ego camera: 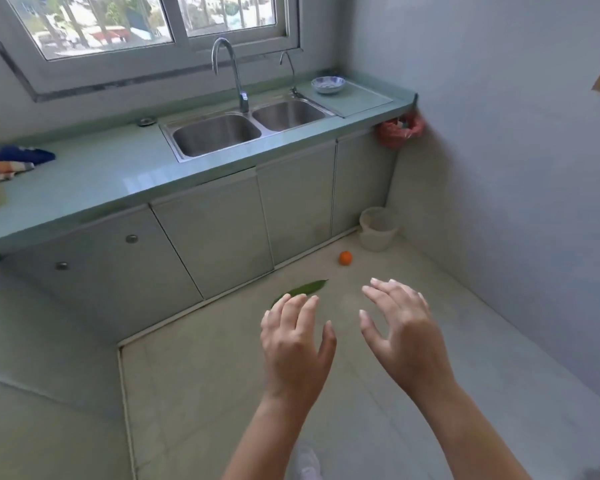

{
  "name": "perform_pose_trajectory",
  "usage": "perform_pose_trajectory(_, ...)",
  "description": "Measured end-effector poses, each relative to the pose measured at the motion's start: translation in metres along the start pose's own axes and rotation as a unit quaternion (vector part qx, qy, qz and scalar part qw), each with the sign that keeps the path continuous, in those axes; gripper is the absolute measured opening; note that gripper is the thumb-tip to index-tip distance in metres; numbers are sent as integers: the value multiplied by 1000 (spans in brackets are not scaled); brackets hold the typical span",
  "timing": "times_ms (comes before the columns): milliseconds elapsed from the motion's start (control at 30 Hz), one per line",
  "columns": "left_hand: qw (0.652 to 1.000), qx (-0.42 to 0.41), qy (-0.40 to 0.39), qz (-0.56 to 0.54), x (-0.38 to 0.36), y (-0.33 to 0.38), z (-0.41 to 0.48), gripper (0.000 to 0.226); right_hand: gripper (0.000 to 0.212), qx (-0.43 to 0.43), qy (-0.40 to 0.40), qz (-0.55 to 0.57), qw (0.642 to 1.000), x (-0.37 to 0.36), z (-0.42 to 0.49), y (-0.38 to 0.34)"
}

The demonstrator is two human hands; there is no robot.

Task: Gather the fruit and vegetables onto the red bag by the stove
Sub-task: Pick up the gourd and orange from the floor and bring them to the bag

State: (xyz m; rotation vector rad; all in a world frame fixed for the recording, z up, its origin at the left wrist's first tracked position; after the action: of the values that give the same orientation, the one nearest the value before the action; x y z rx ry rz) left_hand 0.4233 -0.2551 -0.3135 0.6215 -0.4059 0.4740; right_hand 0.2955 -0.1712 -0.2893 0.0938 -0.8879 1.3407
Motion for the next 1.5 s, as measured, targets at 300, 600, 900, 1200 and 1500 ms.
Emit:
perform_pose_trajectory(300, 999, -15, -10, -35, -91, -14, 88, 40, 40, -10, 33, -26, 999, -52, 97, 37)
perform_pose_trajectory(600, 997, -31, -54, -46, -184, 8, 123, 41, 39, -53, 50, -29, 997, -75, 147, 119)
perform_pose_trajectory(900, 996, -54, -63, -39, -318, 68, 182, 37, 41, -46, 69, -35, 996, -90, 254, 253)
perform_pose_trajectory(1200, 996, -38, -70, -28, -429, 129, 226, 38, 41, -30, 53, -32, 998, -100, 330, 353)
perform_pose_trajectory(1500, 998, -24, -65, -11, -502, 110, 262, 39, 40, -24, 32, -18, 999, -156, 382, 398)
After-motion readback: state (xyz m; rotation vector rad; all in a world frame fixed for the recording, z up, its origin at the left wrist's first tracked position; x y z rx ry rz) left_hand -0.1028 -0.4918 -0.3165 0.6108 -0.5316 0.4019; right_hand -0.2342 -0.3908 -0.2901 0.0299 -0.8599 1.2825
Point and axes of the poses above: each hand's wrist, its own z-axis towards the middle knuckle, its own x-axis out of the back of the hand, y = z × x, the point moved 5 cm from there along z, towards the middle knuckle, and after that the axes turned 15 degrees about y, right-handed, at the moved point
